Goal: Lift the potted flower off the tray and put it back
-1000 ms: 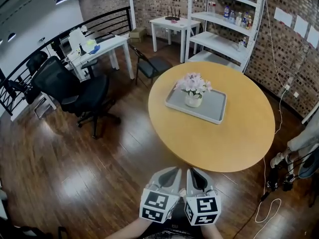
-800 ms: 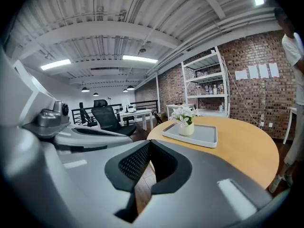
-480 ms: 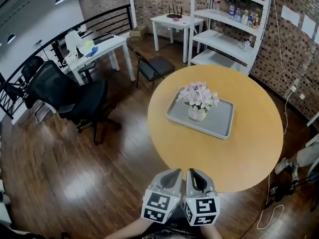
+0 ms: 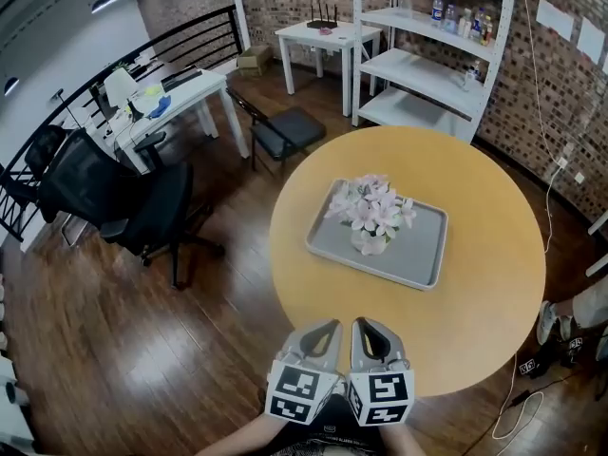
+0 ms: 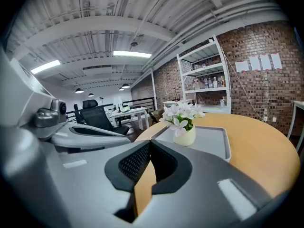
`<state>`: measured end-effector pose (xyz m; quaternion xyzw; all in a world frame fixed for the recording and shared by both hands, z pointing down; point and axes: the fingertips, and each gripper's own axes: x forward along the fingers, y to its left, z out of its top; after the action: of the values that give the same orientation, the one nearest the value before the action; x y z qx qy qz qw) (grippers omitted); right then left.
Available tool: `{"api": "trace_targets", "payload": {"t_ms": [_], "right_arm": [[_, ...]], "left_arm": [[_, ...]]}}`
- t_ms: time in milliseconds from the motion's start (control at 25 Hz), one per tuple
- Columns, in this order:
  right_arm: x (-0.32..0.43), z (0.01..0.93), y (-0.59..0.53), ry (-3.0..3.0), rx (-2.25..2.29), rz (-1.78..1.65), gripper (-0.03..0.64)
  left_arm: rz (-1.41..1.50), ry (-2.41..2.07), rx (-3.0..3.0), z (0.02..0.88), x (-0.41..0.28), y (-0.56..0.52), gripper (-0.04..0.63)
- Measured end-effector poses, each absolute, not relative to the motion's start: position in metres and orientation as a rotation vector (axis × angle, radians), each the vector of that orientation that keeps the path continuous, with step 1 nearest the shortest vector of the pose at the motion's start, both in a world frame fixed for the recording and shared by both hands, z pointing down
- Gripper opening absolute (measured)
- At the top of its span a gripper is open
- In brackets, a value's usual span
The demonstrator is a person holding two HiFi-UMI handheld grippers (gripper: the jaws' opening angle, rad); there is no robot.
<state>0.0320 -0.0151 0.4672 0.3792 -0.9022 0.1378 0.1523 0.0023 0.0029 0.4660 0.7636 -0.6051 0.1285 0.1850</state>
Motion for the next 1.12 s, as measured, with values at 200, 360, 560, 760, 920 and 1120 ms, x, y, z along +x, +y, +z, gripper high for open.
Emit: {"api": "trace_targets", "payload": {"t_ms": [200,360,560,760,920,1120], "right_arm": [[0.029,0.473,-0.044,-2.563,1.144,0.402,0.005],[0.024,0.477,-0.065,-2.543,1.203,0.418,0.012],[0.015,0.487,-0.095,-2.492,1.324,0.446,0.037],[0.002,0.507,-0.123,-2.428,1.417,0.456,0.090],[-0.005,0.520,-0.145,-2.359,1.509,0.470,0.120],[-0.016,0.537,-0.174,-2.281,1.582,0.511,0.229]], "left_arm": [[0.362,-1.690,2.160,0.469,-0.009,-0.023,0.003],[0.380,-1.649,2.192,0.471,-0.013,-0.043,0.003],[0.397,-1.567,2.263,0.469,-0.022,-0.071,0.003],[0.406,-1.477,2.319,0.473,-0.037,-0.098,0.003],[0.428,-1.422,2.366,0.474,-0.050,-0.115,0.003],[0.431,-1.371,2.406,0.473,-0.066,-0.139,0.003]]}}
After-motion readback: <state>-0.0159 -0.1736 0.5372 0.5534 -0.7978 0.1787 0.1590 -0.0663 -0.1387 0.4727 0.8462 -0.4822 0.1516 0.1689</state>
